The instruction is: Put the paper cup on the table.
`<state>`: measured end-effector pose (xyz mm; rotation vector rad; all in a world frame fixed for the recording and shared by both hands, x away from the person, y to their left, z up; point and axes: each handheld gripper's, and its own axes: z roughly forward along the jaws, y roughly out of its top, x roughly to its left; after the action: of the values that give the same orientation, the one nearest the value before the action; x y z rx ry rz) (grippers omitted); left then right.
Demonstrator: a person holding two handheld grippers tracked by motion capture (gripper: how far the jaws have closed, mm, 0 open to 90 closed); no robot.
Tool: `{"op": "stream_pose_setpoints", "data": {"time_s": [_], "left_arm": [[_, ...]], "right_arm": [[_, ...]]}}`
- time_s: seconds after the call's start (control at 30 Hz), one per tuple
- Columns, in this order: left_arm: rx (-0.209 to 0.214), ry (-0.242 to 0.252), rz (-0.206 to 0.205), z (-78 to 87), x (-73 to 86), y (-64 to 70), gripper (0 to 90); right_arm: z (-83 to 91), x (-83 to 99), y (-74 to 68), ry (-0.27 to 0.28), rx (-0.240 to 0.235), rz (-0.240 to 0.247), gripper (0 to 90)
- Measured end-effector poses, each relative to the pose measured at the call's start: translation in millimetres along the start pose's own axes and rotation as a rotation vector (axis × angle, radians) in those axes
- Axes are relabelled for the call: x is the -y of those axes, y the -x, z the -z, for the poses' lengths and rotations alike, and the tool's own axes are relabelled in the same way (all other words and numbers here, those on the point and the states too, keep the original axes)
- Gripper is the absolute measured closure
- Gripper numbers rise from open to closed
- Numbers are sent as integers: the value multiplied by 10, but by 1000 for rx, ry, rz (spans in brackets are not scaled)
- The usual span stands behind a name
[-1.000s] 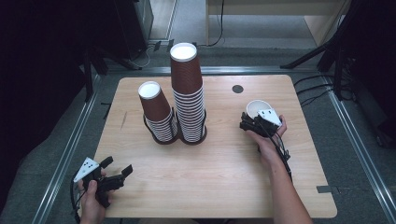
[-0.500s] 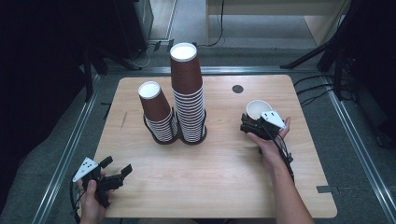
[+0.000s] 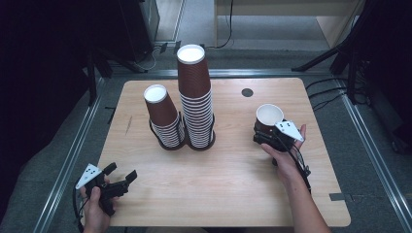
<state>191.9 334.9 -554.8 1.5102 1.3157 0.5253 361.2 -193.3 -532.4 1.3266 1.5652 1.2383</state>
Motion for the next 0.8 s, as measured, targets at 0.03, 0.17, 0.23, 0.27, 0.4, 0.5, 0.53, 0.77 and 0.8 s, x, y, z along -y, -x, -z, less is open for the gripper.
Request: {"op": "stream_pose_setpoints", "data": {"time_s": [0.03, 0.17, 0.23, 0.27, 0.4, 0.5, 0.53, 0.77, 0.8], "left_arm": [[-1, 2, 0, 0, 1, 2, 0], [-3, -1, -3, -7, 2, 6, 0], [-2, -3, -8, -8, 1, 6, 0], [-1, -3, -9, -8, 2, 7, 0], [1, 0, -6, -4, 4, 6, 0], [3, 0, -5, -4, 2, 3, 0], [2, -1, -6, -5, 2, 4, 0], [-3, -7, -15, -11, 3, 17, 0], [-4, -7, -16, -12, 3, 18, 0]], "right_arm": [[16, 3, 6, 2, 4, -6, 0], [90, 11, 24, 12, -5, -10, 0], [135, 11, 40, 18, -9, -3, 0], [158, 11, 49, 21, -14, -8, 0], [231, 6, 80, 32, -19, 1, 0], [279, 1, 94, 38, -24, 3, 0], [295, 0, 97, 42, -28, 5, 0], [421, -11, 98, 59, -48, 8, 0], [441, -15, 99, 63, -50, 9, 0]]}}
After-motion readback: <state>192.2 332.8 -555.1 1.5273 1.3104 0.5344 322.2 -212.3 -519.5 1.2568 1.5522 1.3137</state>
